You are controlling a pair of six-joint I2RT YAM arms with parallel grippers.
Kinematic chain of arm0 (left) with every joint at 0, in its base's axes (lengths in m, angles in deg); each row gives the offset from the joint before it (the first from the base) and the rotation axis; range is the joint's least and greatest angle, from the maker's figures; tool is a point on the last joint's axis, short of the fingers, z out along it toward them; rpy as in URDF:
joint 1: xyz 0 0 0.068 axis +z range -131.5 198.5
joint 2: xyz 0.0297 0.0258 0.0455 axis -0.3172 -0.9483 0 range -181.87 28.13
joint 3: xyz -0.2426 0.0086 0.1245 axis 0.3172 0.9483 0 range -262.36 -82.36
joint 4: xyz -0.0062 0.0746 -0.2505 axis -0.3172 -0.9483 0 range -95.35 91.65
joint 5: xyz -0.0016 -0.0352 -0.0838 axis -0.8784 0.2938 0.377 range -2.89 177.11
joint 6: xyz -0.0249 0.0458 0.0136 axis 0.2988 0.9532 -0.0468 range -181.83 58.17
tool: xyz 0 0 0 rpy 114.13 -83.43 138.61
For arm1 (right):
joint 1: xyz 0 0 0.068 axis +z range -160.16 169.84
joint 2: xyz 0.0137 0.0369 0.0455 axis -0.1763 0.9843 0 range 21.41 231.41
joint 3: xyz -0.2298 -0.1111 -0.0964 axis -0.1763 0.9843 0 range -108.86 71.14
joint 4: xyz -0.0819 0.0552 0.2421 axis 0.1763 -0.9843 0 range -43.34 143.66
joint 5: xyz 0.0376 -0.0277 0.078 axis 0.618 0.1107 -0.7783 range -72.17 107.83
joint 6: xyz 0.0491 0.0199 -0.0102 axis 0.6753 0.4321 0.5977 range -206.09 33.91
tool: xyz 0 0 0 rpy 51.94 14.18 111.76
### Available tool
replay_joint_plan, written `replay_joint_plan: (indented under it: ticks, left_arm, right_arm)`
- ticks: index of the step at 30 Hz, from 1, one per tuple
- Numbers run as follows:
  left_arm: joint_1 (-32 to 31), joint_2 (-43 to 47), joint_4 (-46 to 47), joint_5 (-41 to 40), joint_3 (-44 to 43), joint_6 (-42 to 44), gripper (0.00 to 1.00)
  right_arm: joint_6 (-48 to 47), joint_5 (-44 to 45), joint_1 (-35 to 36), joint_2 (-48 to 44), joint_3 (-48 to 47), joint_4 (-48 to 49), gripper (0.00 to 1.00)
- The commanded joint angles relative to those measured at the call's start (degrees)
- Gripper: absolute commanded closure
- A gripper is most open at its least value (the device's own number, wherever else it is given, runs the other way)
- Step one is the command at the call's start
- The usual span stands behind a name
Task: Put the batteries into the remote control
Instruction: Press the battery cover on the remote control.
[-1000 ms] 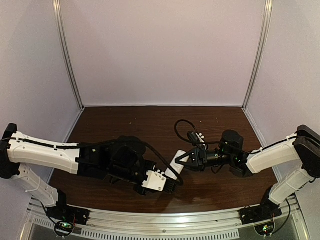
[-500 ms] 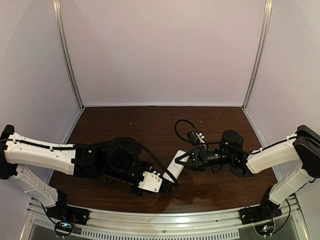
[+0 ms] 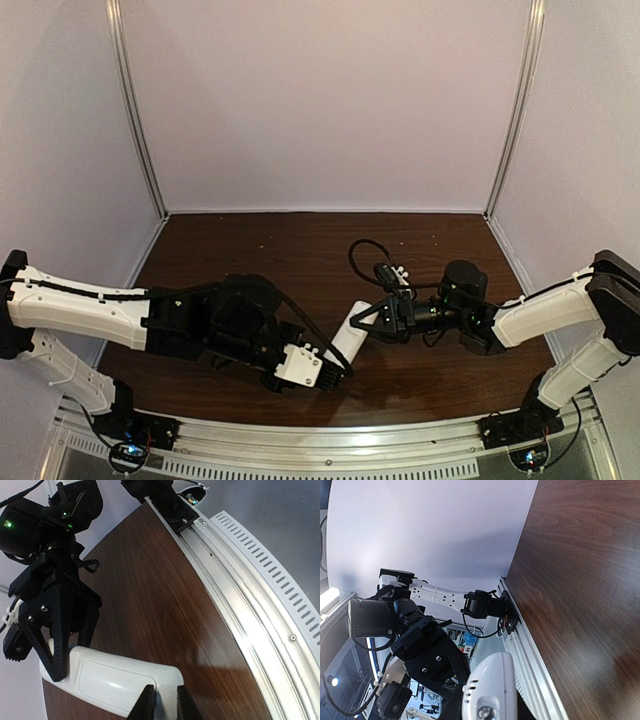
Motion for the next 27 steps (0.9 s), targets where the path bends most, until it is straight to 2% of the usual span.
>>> replay_joint_plan:
  ticks: [1,7,10,13,16,20,24,27]
  left_arm:
    - [0.1,-0.8,-3.7,1.0,1.0,0.5,0.85]
    - [0.1,-0.4,-4.6,2.1,1.0,0.8,0.88]
    - [0.1,0.0,-4.3,1.0,1.0,0.8,0.86]
    - [0.1,0.0,-2.3,-2.6,0.5,-1.6,0.76]
    - [0.2,0.1,-1.8,-5.2,-1.4,-4.5,0.59]
    - [0.2,4.1,2.0,-6.5,0.2,-5.8,0.43]
    - [0.2,8.6,6.7,-10.9,2.8,-9.1,0.32]
    - [0.9,9.9,9.3,-14.9,4.1,-15.4,0.26]
  right_arm:
    - [2.1,-1.9,0.5,-0.4,-1.2,7.1,1.0]
    - [1.9,-2.1,0.2,-0.6,-1.1,6.9,1.0]
    - [0.0,-1.6,0.0,-0.8,-1.4,4.1,1.0]
    - [-2.5,-1.0,0.0,-1.1,-1.8,0.0,1.0]
    - [-4.3,-0.4,0.1,-1.2,-2.1,-3.2,1.0]
    - [-5.4,0.3,-0.1,-1.1,-1.9,-4.6,1.0]
    - [-6.3,0.9,-0.4,-0.9,-2.0,-5.4,1.0]
    - [-7.5,1.0,-0.7,-1.4,-2.4,-5.9,1.0]
